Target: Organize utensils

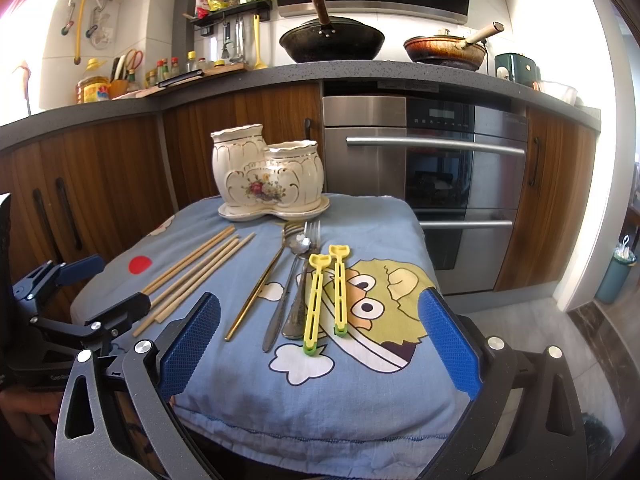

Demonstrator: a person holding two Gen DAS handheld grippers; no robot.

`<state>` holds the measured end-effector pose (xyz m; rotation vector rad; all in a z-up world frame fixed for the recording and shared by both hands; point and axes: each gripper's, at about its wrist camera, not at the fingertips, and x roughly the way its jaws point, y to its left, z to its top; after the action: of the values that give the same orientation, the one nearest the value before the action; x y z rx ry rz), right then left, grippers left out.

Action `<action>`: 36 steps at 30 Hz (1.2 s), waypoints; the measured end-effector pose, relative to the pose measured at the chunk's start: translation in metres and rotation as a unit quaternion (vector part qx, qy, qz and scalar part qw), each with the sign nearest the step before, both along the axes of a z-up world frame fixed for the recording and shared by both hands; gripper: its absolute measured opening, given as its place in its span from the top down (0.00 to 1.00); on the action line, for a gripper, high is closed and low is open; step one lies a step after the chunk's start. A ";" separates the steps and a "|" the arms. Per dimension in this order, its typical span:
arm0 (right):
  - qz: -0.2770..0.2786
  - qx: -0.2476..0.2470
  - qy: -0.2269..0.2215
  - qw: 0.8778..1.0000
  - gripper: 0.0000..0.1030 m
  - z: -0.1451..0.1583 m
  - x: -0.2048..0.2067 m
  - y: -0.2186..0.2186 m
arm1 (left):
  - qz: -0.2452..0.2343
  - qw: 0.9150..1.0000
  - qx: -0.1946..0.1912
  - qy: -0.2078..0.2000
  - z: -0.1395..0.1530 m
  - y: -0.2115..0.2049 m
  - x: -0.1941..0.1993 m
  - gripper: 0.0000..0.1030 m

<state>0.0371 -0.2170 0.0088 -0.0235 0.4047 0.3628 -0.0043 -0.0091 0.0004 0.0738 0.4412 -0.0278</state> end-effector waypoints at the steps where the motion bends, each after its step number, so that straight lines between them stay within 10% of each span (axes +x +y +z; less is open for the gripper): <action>1: 0.000 0.000 0.000 1.000 0.05 0.000 0.000 0.000 | 0.000 1.000 0.000 0.000 0.000 0.000 0.000 0.05; 36: 0.020 -0.009 0.013 1.000 0.05 -0.005 0.006 0.009 | -0.003 0.999 -0.017 0.034 -0.002 0.006 0.011 0.12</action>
<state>0.0435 -0.2084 0.0039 -0.0437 0.4345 0.3990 0.0062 -0.0027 -0.0016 0.0403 0.5075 -0.0444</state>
